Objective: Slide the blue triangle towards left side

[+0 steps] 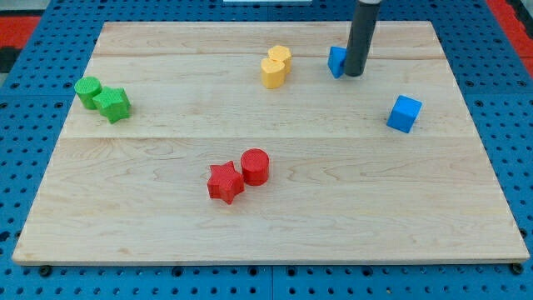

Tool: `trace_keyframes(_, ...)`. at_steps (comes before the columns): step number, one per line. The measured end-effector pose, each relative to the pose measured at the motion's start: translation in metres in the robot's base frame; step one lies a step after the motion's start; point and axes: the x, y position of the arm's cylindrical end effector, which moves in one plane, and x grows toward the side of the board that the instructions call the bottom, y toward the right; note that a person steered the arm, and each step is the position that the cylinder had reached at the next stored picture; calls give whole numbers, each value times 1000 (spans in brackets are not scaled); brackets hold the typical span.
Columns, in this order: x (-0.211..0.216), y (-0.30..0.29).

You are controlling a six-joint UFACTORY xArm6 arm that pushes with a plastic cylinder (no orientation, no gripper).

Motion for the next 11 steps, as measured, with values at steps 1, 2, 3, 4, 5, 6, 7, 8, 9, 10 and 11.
trace_keyframes(1,-25,0)
trace_keyframes(2,-34,0)
trace_keyframes(3,-35,-2)
trace_keyframes(4,-61,-45)
trace_keyframes(5,-71,-99)
trace_keyframes(6,-75,-140)
trace_keyframes(7,-75,-141)
trace_keyframes(8,-69,-157)
trace_keyframes(9,-62,-195)
trace_keyframes(10,-54,-246)
trace_keyframes(11,-36,-250)
